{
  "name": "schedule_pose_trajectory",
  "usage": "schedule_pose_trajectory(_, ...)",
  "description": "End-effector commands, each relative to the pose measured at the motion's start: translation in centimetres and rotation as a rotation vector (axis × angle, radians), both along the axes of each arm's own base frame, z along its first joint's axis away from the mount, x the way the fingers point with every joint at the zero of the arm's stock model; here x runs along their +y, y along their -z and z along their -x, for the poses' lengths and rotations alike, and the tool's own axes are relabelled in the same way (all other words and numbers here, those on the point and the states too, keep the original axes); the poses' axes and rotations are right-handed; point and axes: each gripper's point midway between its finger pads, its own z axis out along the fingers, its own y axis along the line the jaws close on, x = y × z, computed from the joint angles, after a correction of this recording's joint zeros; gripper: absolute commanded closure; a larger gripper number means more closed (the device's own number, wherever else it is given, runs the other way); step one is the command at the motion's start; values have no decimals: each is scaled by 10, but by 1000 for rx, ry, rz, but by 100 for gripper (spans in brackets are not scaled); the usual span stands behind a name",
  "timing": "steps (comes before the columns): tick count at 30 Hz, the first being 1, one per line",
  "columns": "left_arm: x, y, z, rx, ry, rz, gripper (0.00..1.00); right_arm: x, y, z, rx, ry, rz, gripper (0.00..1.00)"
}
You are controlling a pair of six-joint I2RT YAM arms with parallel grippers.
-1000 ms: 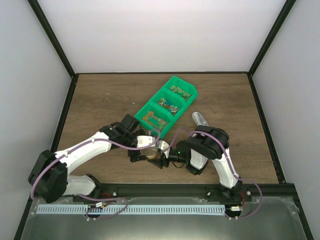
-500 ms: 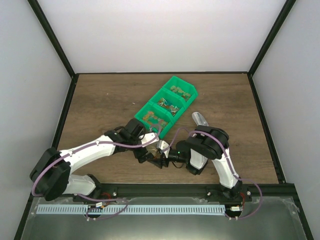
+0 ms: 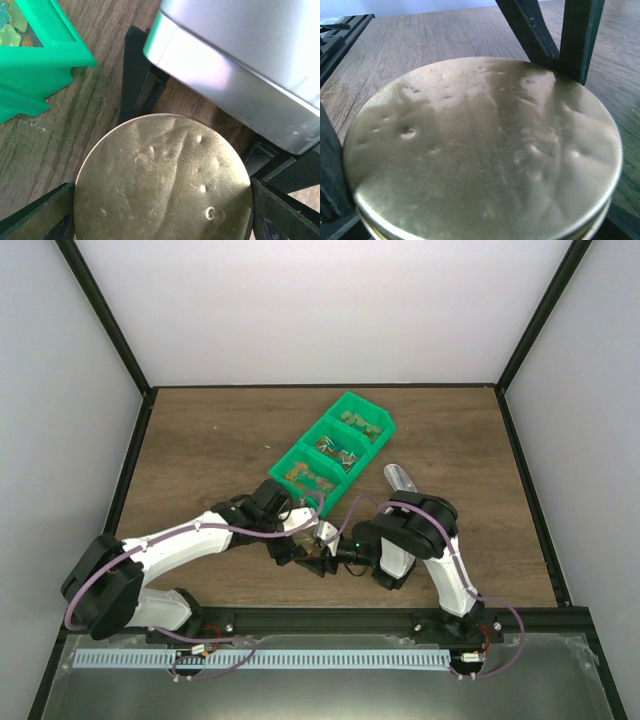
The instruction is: Pack the candies
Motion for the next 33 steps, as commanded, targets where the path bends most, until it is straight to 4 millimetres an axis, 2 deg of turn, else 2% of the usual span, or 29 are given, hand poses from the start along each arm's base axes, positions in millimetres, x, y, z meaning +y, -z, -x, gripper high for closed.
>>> schedule_pose_trajectory(1,4,6,7,-65,173,-55,17,-9,34,13,102,-16,101,66)
schedule_pose_trajectory(7,18,14,10,-111,436,-135,20,-7,32,19,84,-62,94,67)
schedule_pose_trajectory(21,18,18,10,-131,896,-198,21,-8,31,26,75,-95,93,68)
schedule_pose_trajectory(30,18,17,-2,-173,996,-229,21,-8,31,26,77,-96,94,68)
schedule_pose_trajectory(33,19,16,-1,-180,1021,-226,20,-8,31,26,79,-95,96,68)
